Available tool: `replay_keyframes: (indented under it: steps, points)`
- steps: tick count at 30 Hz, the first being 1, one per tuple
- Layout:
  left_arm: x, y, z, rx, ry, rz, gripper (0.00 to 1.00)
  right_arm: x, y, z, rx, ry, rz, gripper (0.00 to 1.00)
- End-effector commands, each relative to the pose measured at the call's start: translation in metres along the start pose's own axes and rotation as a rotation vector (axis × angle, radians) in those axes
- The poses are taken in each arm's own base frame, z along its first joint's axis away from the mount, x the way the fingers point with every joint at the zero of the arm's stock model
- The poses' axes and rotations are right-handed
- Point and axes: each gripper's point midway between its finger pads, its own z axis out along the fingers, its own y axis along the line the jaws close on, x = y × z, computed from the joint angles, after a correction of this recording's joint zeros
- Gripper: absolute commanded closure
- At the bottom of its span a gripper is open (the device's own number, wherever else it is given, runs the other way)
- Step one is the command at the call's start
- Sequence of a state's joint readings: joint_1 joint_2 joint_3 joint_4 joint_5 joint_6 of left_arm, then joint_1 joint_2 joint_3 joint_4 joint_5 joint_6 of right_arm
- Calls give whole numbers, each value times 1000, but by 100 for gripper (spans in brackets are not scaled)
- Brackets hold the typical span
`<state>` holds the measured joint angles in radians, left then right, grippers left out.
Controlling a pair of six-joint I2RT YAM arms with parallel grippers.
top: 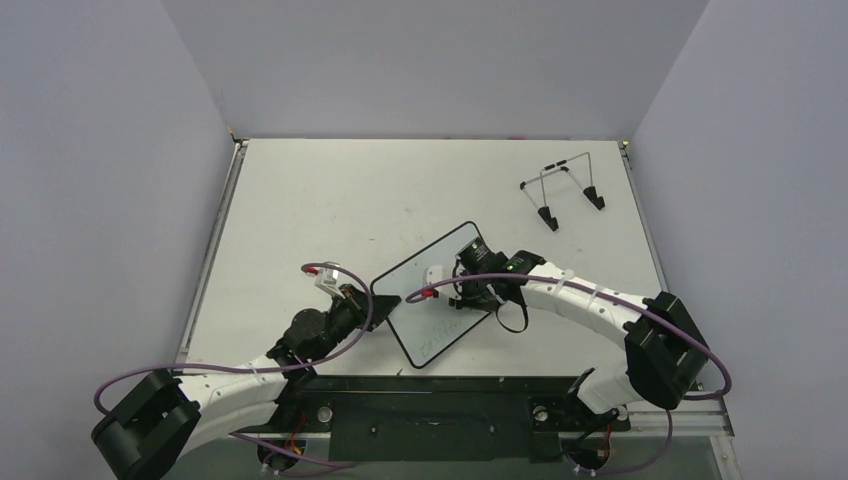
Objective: Erase the whiteboard
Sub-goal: Erase the whiteboard at the center of the board.
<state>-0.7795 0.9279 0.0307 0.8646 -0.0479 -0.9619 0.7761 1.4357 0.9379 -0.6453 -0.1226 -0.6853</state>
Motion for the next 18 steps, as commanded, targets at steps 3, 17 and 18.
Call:
replay_keyframes:
  steps: [3,17,18]
  points:
    - [-33,-64,8,208,-84,-21,100,-25,-2,-6,51,-54,-28,100]
    - [-34,-67,10,212,-86,-15,100,-17,-13,-7,82,-33,-47,100]
    - [-35,-67,9,214,-87,-15,100,-9,-24,-8,129,-8,1,100]
